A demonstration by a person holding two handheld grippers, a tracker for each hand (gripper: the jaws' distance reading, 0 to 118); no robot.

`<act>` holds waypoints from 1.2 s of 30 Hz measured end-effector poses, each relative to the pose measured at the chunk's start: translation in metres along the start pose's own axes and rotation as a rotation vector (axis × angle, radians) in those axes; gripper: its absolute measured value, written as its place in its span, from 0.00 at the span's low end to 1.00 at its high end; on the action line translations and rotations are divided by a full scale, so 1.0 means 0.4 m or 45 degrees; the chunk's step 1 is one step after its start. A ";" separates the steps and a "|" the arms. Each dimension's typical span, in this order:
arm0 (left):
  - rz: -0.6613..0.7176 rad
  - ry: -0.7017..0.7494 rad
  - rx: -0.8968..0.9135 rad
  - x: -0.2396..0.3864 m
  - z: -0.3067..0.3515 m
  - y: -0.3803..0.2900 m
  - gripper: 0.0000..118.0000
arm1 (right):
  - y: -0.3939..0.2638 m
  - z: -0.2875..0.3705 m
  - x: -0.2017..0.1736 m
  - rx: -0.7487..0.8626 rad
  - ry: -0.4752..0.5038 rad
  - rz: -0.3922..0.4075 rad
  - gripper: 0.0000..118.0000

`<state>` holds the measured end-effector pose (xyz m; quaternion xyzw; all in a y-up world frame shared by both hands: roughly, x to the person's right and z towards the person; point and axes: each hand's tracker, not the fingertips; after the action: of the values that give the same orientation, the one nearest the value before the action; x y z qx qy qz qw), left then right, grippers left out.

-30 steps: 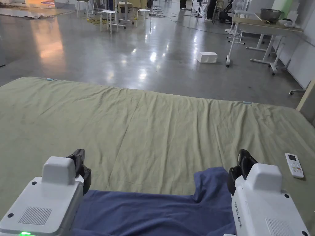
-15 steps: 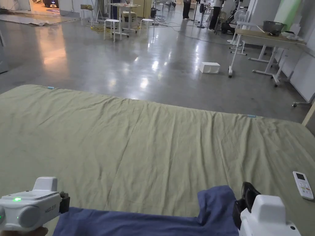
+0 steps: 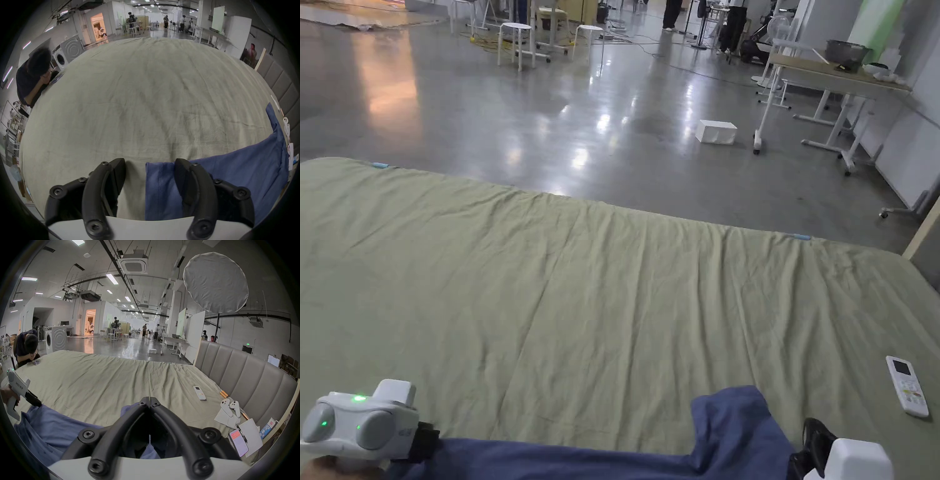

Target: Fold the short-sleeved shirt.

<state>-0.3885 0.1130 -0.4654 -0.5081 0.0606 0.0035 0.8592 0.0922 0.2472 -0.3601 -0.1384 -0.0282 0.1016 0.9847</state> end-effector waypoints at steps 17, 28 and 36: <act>-0.028 -0.083 0.149 -0.017 0.080 0.000 0.05 | -0.067 -0.283 0.139 -0.569 0.116 0.005 0.29; -0.017 -0.050 0.214 0.016 0.148 -0.025 0.05 | -0.139 -0.621 0.158 -0.936 0.226 0.048 0.51; 0.018 -0.035 0.209 0.018 0.151 -0.028 0.05 | -0.187 -0.690 0.124 -1.102 0.276 0.056 0.37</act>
<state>-0.3745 0.1598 -0.4277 -0.4355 0.0524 0.0117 0.8986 0.1780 0.1135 -0.6029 -0.5482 0.0380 0.0861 0.8311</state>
